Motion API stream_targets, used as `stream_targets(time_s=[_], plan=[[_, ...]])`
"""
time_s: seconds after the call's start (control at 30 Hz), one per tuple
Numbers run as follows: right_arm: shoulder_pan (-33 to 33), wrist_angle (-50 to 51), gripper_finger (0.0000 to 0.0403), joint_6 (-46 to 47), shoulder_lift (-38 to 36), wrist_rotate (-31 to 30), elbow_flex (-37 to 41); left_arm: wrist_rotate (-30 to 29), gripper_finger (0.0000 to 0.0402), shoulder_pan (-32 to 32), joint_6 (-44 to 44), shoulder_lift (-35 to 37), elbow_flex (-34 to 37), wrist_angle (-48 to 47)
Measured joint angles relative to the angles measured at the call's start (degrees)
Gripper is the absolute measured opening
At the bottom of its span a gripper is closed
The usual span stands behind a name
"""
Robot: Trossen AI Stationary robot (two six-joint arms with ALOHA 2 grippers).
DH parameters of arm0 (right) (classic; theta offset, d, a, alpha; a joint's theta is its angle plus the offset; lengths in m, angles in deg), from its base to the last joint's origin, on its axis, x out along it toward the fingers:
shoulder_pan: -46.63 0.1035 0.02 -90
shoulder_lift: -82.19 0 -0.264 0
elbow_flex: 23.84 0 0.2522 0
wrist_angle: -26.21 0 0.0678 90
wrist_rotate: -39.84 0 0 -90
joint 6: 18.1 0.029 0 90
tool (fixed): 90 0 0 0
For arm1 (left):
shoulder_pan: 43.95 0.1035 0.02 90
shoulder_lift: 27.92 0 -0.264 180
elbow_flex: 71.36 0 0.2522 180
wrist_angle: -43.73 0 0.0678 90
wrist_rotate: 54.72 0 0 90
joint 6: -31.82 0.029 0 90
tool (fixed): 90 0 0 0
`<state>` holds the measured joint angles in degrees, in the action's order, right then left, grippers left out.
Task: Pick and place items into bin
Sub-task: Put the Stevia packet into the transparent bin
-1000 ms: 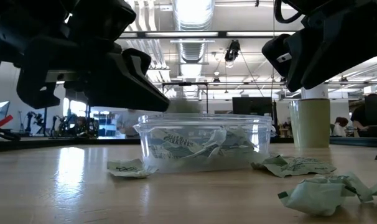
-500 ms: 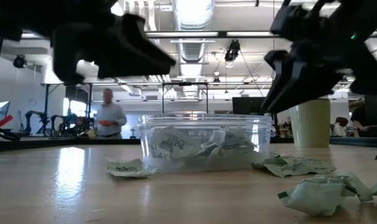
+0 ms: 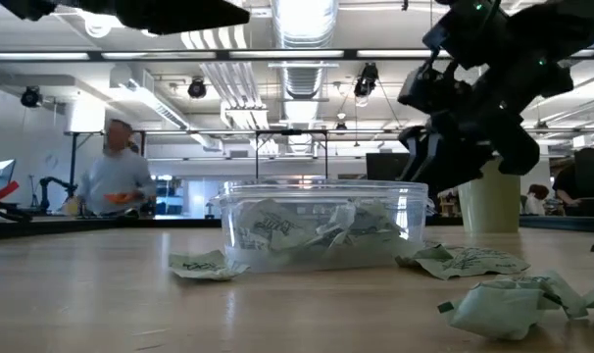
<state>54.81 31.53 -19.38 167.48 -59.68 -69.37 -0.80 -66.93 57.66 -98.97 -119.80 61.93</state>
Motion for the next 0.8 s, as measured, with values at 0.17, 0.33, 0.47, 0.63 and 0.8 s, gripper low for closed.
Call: stream_targets(time_s=[0.17,0.33,0.47,0.63,0.8], plan=[[-0.35,-3.07,0.0123,1.55,0.0,0.64,2.01,0.05,0.018,0.1,-0.03,-0.15,1.41,-0.01],[-0.35,-7.11,0.0148,1.72,0.11,0.66,3.68,0.09,0.018,0.11,-0.04,-0.15,1.51,0.64],[-0.35,-7.28,0.0166,2.14,0.11,0.66,3.89,0.11,0.018,0.11,-0.07,-0.15,1.51,0.58],[-0.35,-8.68,0.0175,2.57,0.11,0.61,3.93,0.12,0.018,0.11,-0.13,-0.15,1.51,0.59],[-0.35,-10.95,0.017,0.89,0.11,0.61,4.14,0.12,0.018,0.11,-0.17,-0.15,1.51,0.6]])
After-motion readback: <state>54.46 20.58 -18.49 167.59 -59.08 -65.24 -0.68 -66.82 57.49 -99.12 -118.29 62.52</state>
